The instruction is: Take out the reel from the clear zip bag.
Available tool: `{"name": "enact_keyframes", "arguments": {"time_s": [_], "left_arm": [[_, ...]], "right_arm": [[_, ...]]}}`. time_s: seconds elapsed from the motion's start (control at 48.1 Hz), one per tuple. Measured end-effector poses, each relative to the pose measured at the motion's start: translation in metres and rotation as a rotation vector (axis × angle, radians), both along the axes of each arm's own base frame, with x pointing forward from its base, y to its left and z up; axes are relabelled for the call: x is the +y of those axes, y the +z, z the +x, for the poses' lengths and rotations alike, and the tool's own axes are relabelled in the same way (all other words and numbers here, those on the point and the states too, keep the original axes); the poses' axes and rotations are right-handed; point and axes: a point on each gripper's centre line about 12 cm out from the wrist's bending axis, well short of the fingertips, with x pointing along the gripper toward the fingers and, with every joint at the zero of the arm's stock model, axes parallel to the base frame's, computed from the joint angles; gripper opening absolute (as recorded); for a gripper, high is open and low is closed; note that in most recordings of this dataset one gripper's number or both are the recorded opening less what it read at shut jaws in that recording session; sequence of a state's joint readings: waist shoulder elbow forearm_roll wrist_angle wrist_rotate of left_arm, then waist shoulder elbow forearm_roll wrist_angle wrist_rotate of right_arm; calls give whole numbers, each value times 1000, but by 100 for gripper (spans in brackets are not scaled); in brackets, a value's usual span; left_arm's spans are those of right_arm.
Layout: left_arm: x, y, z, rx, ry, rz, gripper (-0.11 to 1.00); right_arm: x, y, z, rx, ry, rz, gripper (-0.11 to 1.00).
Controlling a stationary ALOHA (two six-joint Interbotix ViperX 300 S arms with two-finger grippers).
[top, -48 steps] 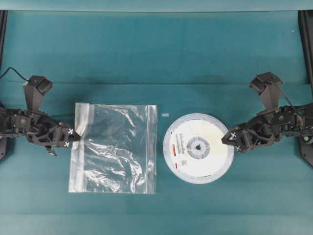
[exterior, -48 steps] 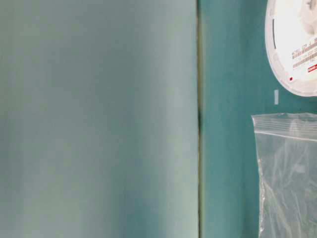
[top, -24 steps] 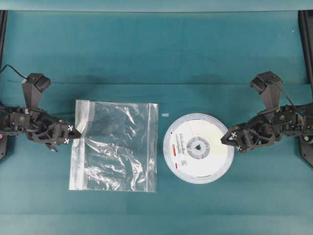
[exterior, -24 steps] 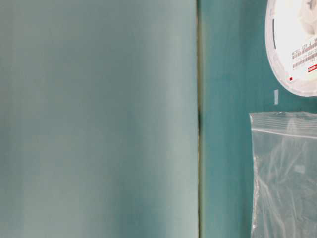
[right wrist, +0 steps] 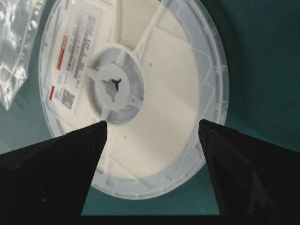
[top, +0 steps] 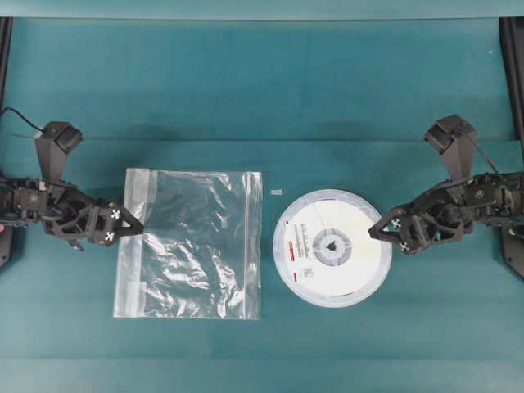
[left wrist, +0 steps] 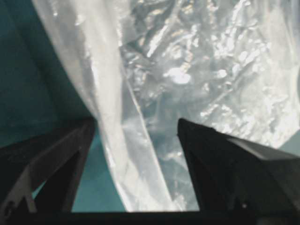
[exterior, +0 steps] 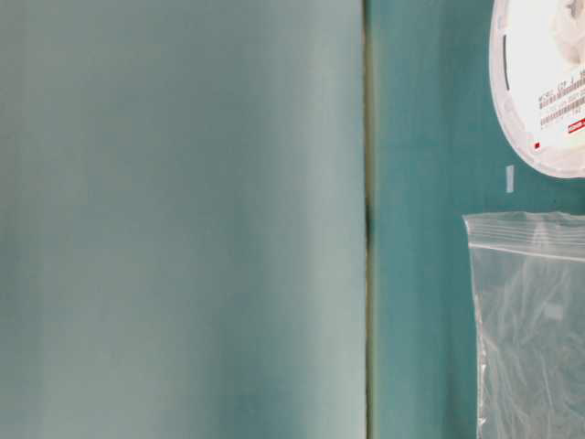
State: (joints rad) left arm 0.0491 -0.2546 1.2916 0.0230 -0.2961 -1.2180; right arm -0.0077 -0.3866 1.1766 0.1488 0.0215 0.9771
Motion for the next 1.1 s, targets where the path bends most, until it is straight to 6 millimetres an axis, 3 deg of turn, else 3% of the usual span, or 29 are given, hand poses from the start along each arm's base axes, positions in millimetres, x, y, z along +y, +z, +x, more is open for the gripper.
{"name": "enact_keyframes", "arguments": {"time_s": [0.333,0.769,1.102], "left_arm": [[0,29,-4,-55,-34,44,83],[-1,117,-14,-356,-183,317,83],[-6,136,-21,-436,-273,466,83]], "right_arm": [[-3,14,3,-76,31,-48,94],[-8,46,7,-201,102,-166,94],[-8,67,2,-284,169,-267,94]]}}
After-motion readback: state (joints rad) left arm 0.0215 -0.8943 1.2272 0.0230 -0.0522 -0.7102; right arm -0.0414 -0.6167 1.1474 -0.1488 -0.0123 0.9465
